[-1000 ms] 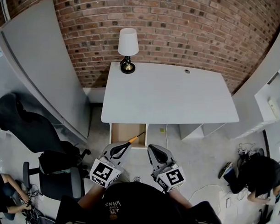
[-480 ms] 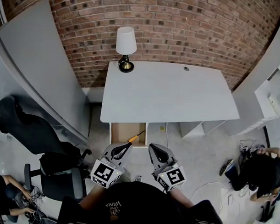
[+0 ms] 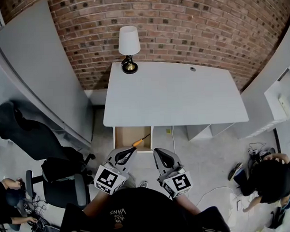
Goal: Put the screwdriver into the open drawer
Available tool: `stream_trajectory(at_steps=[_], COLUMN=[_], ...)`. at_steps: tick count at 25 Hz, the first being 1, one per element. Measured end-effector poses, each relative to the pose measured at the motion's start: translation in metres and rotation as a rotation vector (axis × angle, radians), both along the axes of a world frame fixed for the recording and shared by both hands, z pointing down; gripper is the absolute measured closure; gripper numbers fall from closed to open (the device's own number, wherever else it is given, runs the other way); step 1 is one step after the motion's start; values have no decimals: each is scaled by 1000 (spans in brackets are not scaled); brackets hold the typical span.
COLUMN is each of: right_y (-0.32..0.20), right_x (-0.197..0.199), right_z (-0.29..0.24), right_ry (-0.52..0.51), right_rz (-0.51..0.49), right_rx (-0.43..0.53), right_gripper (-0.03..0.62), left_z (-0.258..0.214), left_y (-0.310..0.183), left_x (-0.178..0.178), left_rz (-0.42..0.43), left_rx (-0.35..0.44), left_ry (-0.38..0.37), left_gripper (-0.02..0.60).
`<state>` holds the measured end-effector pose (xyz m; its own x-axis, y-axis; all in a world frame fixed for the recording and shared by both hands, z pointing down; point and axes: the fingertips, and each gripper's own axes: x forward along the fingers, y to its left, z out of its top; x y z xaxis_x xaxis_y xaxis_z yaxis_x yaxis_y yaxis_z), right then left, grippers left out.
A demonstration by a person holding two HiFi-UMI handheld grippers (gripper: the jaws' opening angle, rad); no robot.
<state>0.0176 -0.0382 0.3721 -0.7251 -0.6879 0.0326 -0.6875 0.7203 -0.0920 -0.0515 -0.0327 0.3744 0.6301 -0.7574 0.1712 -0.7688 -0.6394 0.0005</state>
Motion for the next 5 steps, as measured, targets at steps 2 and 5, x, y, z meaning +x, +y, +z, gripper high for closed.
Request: stream_trajectory(at_steps=[2,5], right_y=[0,-2], right_x=[1,0], right_z=[2,4], right_ry=[0,1], right_rz=[0,0], right_rx=[-2,-3], right_gripper=[595,595], left_z=[3,4], left_y=[-1,-3], left_x=[0,0], left_rz=[-3,-5], left_rx=[1,2], left_ry=[-4,-4], left_gripper=[574,574])
